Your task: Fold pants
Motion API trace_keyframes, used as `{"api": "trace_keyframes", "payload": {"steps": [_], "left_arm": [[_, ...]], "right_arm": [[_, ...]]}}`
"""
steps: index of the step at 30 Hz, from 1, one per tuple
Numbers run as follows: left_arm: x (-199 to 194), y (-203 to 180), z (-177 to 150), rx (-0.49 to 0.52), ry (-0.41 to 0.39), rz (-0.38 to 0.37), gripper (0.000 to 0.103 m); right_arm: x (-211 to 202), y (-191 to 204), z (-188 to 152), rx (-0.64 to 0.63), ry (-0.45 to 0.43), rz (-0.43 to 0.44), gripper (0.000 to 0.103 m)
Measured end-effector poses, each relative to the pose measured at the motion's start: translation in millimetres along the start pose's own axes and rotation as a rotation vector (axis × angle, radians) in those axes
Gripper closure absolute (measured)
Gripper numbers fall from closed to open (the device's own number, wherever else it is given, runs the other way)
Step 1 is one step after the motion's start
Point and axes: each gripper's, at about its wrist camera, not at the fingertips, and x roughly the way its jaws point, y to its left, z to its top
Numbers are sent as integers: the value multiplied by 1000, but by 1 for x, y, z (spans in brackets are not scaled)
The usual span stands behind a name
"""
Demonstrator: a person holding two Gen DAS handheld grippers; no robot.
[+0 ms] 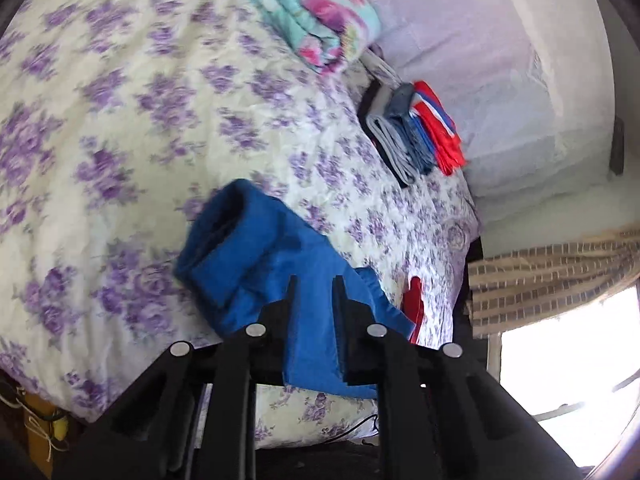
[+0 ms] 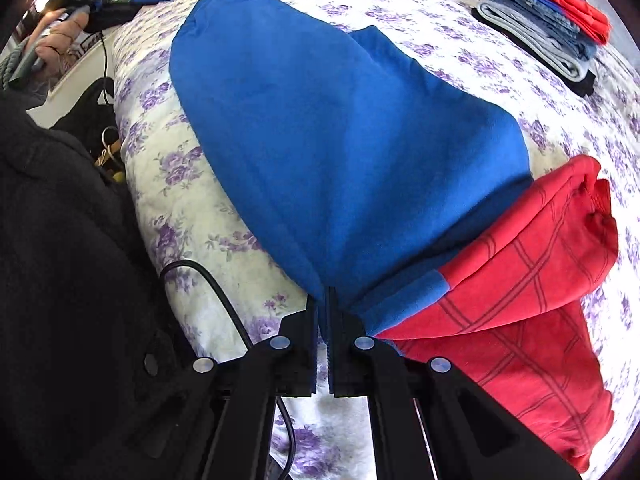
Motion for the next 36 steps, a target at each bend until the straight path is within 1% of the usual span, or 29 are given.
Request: {"api": "trace_keyframes", "payload": {"steps": [1,2,3,4,5,6,7,8,9,11,13,14,15,16,17,18,20,21,22,23,24,26,27,29,31,33,34,35,36], "left_arm": [[17,-9,2,28,21,18,89],[31,-9,2,34,45,40,87],[47,-5,4,37,70,88,86],[64,8,5,32,84,156,87],[76,24,5,-5,93,180,101],[83,44,4,-87,113,134,101],[83,55,3,-178,113,68,101],[78,54,3,-199,101,66,101],[73,47,2,-179,95,84,102],[62,22,-1,-90,86,106,101],[55,-6,-5,-1,96,82,101],[54,-19,-8,48,103,74,101],[53,-33,-11,93,111,64,98],[56,-45,-15,136,129,51,94],[63,-54,-21,165,156,40,85],[73,-63,-28,197,193,42,78],[92,-69,-43,244,240,84,76],[101,-68,-50,251,265,100,76],[111,-66,-56,247,298,113,76],[118,-61,-61,237,316,129,76],[123,-54,-64,224,328,150,76],[132,-37,-69,187,365,202,76],[135,-29,-70,160,377,210,76],[135,-17,-70,100,380,181,76],[132,-9,-70,76,376,160,76],[131,-5,-73,64,375,151,76],[130,-3,-73,62,375,150,76],[129,-4,-73,63,377,149,76],[128,-3,-73,64,378,148,76]], "right_arm": [[0,-1,0,5,-3,3,99],[0,-2,-1,9,-8,5,99],[0,-2,-2,13,-12,5,99],[0,-3,-2,17,-17,6,99],[1,-4,-3,27,-23,8,99],[2,-5,-4,38,-28,10,99],[2,-7,-5,50,-33,13,99],[2,-8,-6,65,-39,17,99],[2,-9,-7,79,-45,22,99],[-3,-11,-8,109,-62,39,97],[-15,-13,-9,151,-93,76,92],[-25,-15,-10,177,-120,99,88],[-38,-18,-10,205,-159,126,80],[-50,-22,-8,228,-199,139,75],[-62,-27,-7,254,-241,141,65],[-73,-35,-4,294,-291,142,60],[-88,-57,3,399,-364,136,57],[-93,-70,10,457,-397,101,55],[-95,-82,16,516,-413,36,54],[-94,-95,25,590,-413,-47,51],[-90,-106,32,652,-399,-103,48],[-70,-128,48,746,-342,-170,48],[-58,-138,54,791,-314,-196,48],[-39,-154,62,849,-281,-226,48],[-23,-161,66,881,-245,-284,48],[-12,-164,66,879,-228,-297,49],[-9,-165,66,865,-219,-308,53],[-5,-164,67,847,-210,-317,68],[-2,-165,65,837,-205,-325,79]]}}
